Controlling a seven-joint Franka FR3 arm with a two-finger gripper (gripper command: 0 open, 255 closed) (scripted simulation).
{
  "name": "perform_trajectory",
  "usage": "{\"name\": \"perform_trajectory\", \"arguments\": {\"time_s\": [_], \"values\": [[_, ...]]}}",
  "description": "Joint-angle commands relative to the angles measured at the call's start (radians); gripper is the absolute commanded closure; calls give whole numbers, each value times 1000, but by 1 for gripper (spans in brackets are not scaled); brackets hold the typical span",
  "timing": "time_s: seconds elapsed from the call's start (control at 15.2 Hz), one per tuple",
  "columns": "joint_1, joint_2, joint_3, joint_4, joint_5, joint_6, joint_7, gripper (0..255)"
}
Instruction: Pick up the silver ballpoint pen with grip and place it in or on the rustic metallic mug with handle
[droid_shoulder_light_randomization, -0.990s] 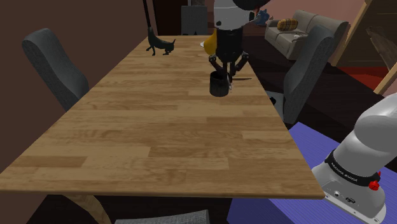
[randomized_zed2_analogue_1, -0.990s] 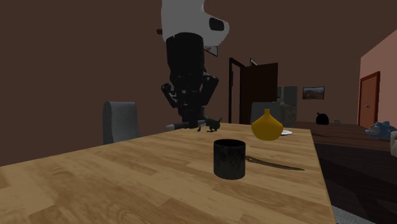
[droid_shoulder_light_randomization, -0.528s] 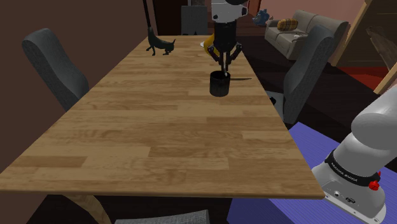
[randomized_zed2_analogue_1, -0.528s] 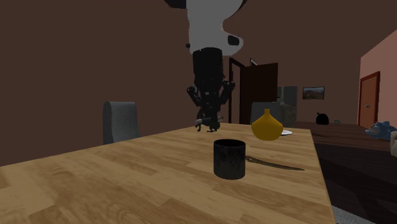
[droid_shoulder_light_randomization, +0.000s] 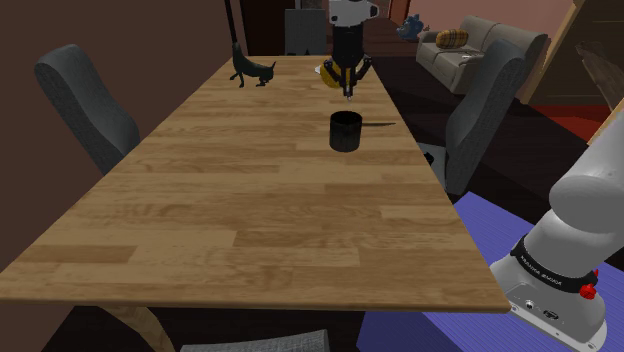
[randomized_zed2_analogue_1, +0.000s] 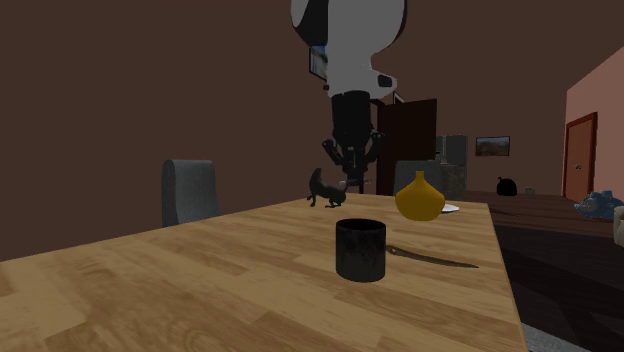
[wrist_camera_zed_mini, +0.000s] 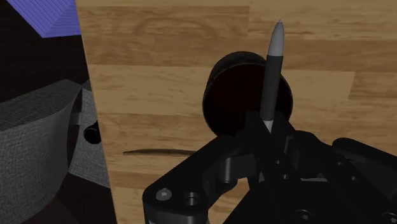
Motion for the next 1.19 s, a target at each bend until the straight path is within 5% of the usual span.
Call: {"name": "perform_trajectory", "arguments": {"time_s": [0.0,1.12], "values": [[-4,74,-10,93,-33,-26,-13,255],[-5,103,-17,-74,-52,167,8,255]]}}
